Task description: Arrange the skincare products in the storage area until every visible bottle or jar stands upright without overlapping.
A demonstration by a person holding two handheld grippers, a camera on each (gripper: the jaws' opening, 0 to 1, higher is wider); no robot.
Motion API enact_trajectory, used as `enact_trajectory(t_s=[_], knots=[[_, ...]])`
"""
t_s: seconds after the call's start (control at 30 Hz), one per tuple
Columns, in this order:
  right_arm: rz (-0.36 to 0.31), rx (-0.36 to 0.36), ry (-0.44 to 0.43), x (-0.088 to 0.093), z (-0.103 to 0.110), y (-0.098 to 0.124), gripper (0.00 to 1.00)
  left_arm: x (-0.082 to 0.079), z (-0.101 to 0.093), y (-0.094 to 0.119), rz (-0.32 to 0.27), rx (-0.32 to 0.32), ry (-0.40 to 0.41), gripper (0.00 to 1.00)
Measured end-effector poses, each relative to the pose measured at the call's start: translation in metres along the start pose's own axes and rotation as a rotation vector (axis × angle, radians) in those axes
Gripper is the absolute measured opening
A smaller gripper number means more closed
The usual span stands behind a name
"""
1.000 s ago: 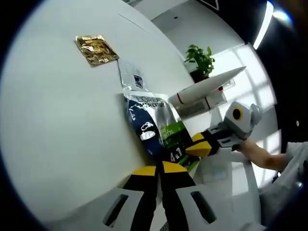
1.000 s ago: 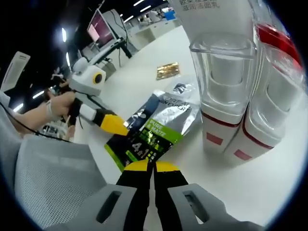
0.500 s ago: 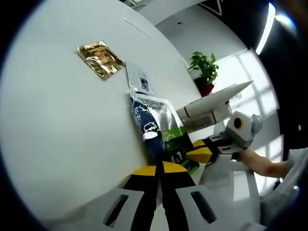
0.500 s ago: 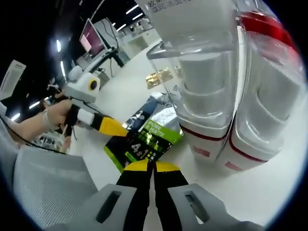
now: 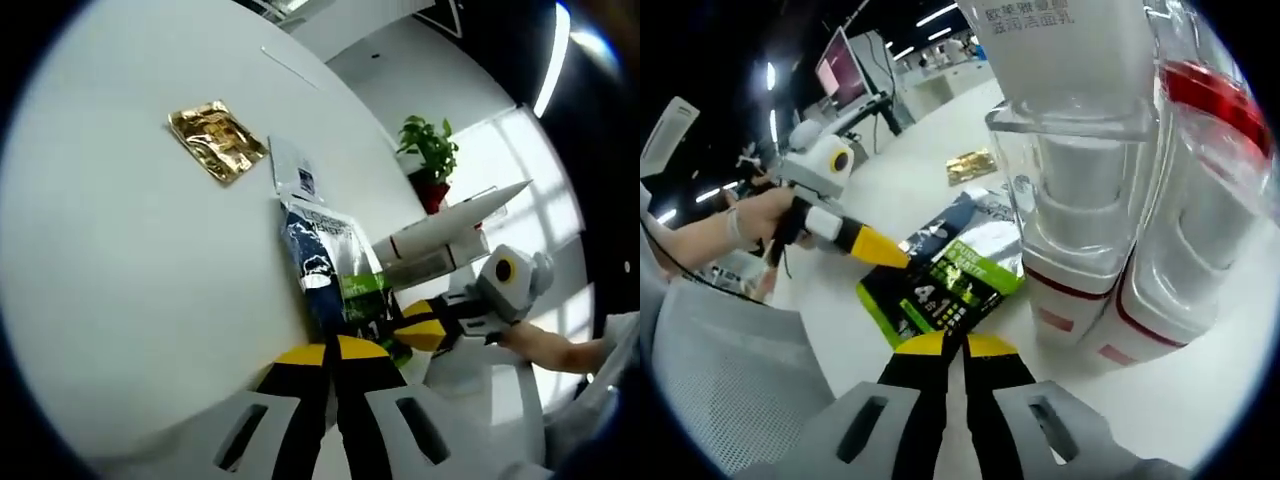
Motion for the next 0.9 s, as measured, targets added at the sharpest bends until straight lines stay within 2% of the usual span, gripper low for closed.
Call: enact_trajectory(t_s=[0.2,0.47,0.57,0.67,0.8,0.9], knots=[[0.02,-0.004,0.056,0.002,0.01,0.013,0.1,-0.006,0.001,-0.001,-0.026,-0.001,0.011,0.0],[0.043,-0.035,0.146,0.003,0.024,0.023,0.07,-0.005,0.001,-0.002,-0.043,-0.015,0.005,0.0],[0.04,-0.06,0.121,0.004,0.027,0.022,0.03,-0.005,-0.002,-0.004,-0.052,-0.011,0.01,0.0],[0.056,-0.083,0.132,0.006,0.03,0.015,0.04,-0.004,-0.004,-0.005,-0.054,-0.015,0.005,0.0],[0.075,-0.092,0.155,0.009,0.032,0.008,0.04,-0.01,0.005,-0.006,-0.053,-0.016,0.006,0.0],[0.077,-0.096,0.157,0.009,0.031,0.003,0.04,-0.007,0.001,-0.005,-0.054,-0.019,0.006,0.0]])
Point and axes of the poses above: the point that each gripper's makers call its tool centre point, and the gripper's own axes: y roughly backward along the fingers, z roughly to its left, x roughly out of its underside, the point moved 10 cm from there along y, roughly backward along the fingers, and after that the axes turned 11 degrees about -z, right-handed, at the moved point
